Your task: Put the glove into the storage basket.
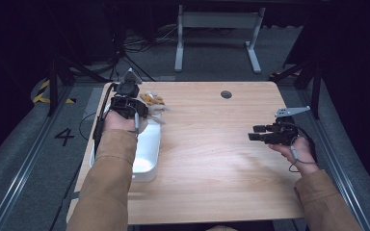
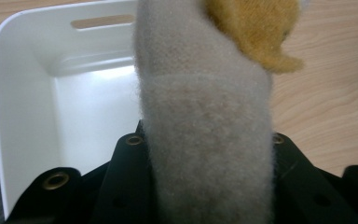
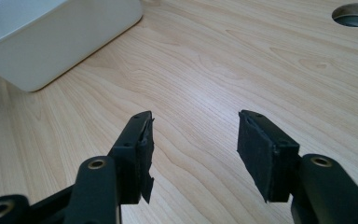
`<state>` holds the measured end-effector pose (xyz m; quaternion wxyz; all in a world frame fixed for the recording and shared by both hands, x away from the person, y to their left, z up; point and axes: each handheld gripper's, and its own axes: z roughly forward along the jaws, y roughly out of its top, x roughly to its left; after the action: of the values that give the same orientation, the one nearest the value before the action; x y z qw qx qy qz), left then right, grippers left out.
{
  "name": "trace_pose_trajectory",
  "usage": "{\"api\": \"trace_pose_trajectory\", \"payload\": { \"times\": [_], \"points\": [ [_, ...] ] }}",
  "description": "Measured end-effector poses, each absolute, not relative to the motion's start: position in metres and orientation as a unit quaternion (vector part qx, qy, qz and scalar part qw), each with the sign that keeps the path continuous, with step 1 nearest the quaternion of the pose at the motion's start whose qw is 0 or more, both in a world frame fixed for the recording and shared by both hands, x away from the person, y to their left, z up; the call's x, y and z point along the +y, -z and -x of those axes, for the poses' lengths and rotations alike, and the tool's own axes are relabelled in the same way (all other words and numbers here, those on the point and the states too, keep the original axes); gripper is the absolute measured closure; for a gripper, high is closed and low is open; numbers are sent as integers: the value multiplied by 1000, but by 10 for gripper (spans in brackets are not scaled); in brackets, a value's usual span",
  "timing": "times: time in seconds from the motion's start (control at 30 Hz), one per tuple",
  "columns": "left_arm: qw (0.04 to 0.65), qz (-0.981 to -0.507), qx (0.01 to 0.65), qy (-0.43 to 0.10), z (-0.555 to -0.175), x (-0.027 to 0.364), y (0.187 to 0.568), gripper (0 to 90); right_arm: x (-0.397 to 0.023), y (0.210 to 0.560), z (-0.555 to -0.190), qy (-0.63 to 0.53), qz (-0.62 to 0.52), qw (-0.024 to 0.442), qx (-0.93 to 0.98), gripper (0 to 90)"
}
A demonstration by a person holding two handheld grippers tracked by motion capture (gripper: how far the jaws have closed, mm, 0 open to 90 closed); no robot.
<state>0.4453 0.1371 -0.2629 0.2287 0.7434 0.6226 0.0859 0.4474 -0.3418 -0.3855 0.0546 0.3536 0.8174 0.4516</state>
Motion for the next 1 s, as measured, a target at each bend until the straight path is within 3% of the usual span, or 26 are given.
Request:
{"api": "trace_pose_trajectory", "payload": {
  "times": [1.0],
  "points": [
    [215,-702,673,-93,-453,163,296,681,-343,388,-446,-444,-357,54,820,455]
  ]
}}
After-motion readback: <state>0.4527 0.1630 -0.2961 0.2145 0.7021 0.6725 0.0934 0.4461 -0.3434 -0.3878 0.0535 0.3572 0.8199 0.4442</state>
